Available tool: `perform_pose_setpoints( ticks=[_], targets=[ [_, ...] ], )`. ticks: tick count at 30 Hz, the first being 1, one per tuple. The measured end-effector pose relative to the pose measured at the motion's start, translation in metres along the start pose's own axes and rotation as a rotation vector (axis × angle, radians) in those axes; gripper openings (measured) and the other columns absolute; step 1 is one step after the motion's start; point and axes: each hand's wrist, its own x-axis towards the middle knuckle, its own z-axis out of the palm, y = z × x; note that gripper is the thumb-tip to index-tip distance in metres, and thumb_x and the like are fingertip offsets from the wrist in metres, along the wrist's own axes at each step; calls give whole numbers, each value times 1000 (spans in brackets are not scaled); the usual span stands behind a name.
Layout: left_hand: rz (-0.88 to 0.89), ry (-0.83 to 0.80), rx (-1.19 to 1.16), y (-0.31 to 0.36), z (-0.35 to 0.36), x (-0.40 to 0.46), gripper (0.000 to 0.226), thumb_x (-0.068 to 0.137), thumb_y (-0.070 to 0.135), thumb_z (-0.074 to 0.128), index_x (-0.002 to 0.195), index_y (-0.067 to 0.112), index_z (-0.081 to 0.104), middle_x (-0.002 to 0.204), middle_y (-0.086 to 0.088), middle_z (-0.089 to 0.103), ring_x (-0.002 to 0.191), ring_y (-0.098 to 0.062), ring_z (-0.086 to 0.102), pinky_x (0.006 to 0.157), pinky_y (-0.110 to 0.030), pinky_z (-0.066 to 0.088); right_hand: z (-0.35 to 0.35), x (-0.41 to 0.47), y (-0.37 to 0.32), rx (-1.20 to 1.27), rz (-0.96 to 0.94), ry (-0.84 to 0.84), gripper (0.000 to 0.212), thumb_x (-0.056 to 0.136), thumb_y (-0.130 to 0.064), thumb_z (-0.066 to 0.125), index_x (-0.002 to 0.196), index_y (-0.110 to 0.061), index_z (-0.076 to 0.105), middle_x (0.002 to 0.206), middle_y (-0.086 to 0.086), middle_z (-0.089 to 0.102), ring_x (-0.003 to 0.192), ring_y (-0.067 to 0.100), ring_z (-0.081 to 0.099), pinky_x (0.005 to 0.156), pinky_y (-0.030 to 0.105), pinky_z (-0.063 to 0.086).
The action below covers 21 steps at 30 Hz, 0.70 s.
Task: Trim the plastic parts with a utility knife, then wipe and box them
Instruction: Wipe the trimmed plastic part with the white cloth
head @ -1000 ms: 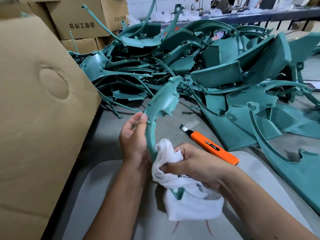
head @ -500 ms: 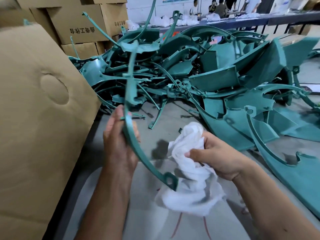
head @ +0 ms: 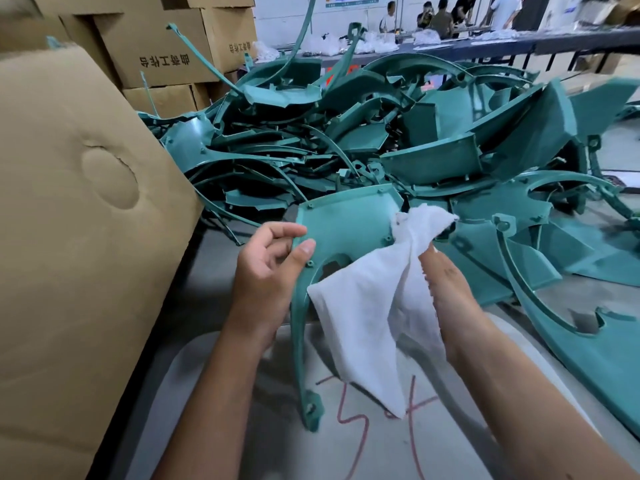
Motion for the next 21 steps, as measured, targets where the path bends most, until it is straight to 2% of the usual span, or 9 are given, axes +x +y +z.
perform_pose_setpoints(
  ticks=[2,3,5,7,9,12,15,18,21],
  targets=[
    [-16,-58,10,4,0,-1,17,96,-1,66,109,7,60,93,-14,78,83,-21,73,75,-33,58,0,1,-7,-60,-35,24,42,96,-55,64,81,-19,53,77,-1,59,66,8,56,57,18,44],
    [-33,-90,-1,6,1,-1,18,96,-2,65,110,7,58,94,-15,78,82,-21,74,73,-32,60,2,1,-13,-85,-59,25,45,87,-52,73,72,-19,46,65,-5,52,54,5,50,46,14,40],
    [-73,-142,-44,7,4,-4,21,96,-3,65,112,7,55,93,-14,78,77,-21,75,65,-29,60,3,3,-22,-88,-149,0,42,76,-38,65,60,-18,31,43,-10,35,33,2,32,34,10,26],
    [-76,-140,-46,7,8,-5,27,96,-2,65,118,7,53,94,-12,79,77,-22,75,63,-28,60,0,6,-20,-47,-190,-15,48,92,-17,63,58,-19,29,39,-11,28,32,2,24,34,11,23],
    [-101,-115,-88,7,12,-7,36,97,3,66,128,12,51,99,-10,79,80,-23,76,63,-29,60,-2,5,-11,28,-199,-41,53,99,-4,57,53,-18,35,43,-9,32,37,5,28,37,14,27],
    [-230,-175,-158,6,20,-13,47,93,27,70,135,20,50,98,-6,78,71,-23,71,53,-29,56,0,6,4,241,-134,2,51,97,-18,70,50,-20,52,51,0,44,44,15,41,50,22,38],
    [-236,-329,-57,6,26,-17,34,90,39,64,117,18,63,95,-5,77,57,-20,61,46,-27,50,1,13,9,378,-95,65,44,94,-30,77,60,-20,52,62,5,43,58,19,38,59,38,35],
    [-79,-370,106,9,25,-18,27,97,35,58,103,12,69,79,2,76,38,-15,49,42,-21,41,-1,16,11,359,-101,93,40,92,-36,79,67,-18,53,67,6,42,59,18,37,55,30,35],
    [-53,-413,140,14,13,-15,32,96,39,61,94,9,73,46,3,57,33,-13,38,40,-19,32,-14,20,5,273,-70,228,37,92,-33,79,64,-14,64,60,4,60,50,17,52,46,25,45]
  ],
)
